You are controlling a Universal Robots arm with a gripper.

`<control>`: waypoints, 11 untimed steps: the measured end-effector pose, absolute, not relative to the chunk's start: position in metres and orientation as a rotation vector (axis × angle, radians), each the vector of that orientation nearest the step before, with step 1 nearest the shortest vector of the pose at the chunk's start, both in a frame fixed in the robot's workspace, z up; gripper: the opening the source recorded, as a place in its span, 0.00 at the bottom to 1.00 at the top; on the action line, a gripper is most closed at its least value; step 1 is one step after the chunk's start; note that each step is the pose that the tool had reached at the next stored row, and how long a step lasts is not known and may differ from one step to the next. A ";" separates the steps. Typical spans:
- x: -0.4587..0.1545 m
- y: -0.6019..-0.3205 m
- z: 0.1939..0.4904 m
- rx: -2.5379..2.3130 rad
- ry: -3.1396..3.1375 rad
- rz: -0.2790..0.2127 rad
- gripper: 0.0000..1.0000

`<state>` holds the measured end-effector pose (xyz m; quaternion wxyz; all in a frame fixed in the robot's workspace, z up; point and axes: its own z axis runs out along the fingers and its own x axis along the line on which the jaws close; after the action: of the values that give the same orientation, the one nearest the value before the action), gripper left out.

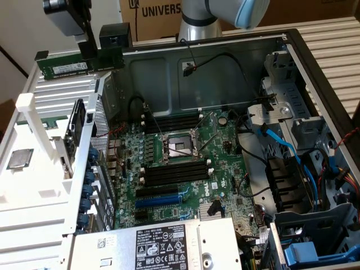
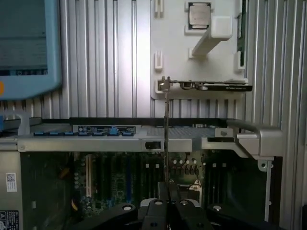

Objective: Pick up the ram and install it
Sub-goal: 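Pick up the ram and move it above insertion slot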

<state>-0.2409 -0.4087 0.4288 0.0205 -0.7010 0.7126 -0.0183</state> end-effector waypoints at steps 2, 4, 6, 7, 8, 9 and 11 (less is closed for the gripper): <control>-0.231 -0.409 0.428 -2.176 2.211 -0.060 0.12; -0.222 -0.409 0.428 -2.177 2.212 -0.062 0.12; -0.200 -0.409 0.425 -2.180 2.215 -0.070 0.12; -0.195 -0.409 0.424 -2.181 2.216 -0.071 0.12; -0.190 -0.409 0.423 -2.182 2.217 -0.073 0.12; -0.186 -0.409 0.422 -2.183 2.217 -0.075 0.12; -0.167 -0.408 0.418 -2.186 2.221 -0.083 0.12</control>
<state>-0.1675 -0.4082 0.4179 0.0122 -0.7012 0.7123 -0.0267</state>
